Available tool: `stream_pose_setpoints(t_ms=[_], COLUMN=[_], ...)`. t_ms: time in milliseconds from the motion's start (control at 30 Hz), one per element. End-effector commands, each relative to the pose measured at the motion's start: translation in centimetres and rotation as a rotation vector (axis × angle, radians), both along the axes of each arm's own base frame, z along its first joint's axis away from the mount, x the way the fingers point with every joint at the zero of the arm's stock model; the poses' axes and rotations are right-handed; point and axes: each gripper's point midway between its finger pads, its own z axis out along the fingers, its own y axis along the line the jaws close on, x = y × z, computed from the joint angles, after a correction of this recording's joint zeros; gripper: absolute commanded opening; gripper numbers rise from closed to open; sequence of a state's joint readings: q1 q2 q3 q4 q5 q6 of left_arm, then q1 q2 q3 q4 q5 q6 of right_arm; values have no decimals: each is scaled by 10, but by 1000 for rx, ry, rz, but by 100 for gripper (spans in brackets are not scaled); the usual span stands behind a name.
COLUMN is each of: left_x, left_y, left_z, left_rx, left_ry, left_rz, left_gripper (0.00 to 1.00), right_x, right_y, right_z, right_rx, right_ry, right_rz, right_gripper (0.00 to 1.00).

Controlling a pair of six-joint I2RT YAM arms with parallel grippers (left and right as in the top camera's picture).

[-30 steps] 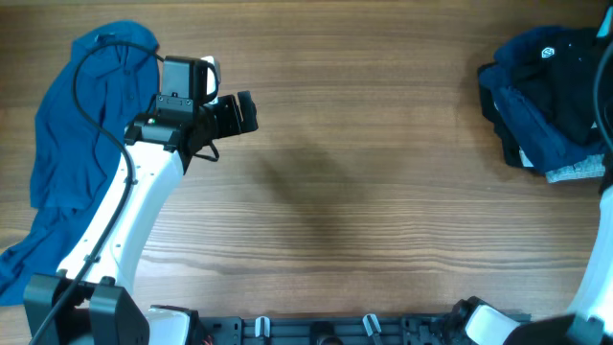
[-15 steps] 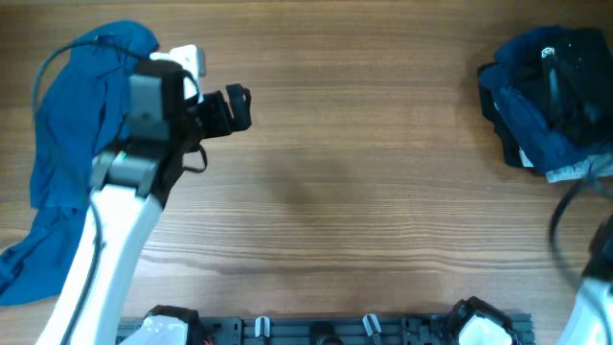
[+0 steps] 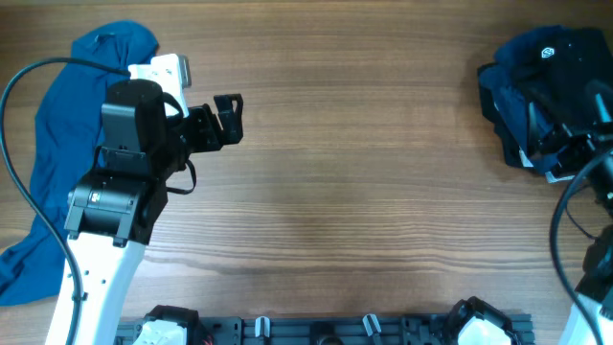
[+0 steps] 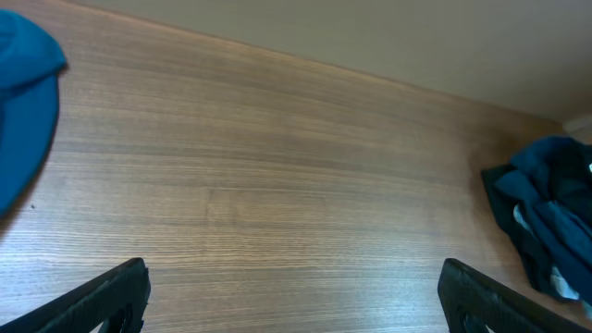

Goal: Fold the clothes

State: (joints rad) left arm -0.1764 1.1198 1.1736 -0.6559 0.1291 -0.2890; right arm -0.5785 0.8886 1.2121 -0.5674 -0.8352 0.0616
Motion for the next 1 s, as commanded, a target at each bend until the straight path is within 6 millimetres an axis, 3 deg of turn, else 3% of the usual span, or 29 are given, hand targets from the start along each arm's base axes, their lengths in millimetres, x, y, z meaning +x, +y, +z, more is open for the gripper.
stream_pose_setpoints(t_ms=[0,133,267,400,567,700,800,967], left_x=[-9,-28,-33,-38,-13,1,-9,-47], left_y=[-16,-54,-52,-30,18,31,36,44], left_z=[7,14,8,-11,3,24,20,-26], left_rx=[-48,-187,-185,-125,86,167,135,104], left_ry=[-11,14,48,125,-26,-260,-363,-465], left_rz=[-99,-307,-301,-200,16,36,38,30], left_gripper=[100,100,100,100,100,100,100,100], right_x=[9,28,46,67,88,99,104,107], right_y=[-6,-18,-30,-43,-57,-65,-68,-70], right_z=[-23,-52,-79,-116,-169,-212,-236,-263], right_rx=[50,116,169,235,325,392,430,468], right_ry=[92,195,276,379,516,620,677,737], right_rz=[-3,-3,-2,-2,-2,-2,-2,-2], right_gripper=[100,100,100,100,100,100,100,100])
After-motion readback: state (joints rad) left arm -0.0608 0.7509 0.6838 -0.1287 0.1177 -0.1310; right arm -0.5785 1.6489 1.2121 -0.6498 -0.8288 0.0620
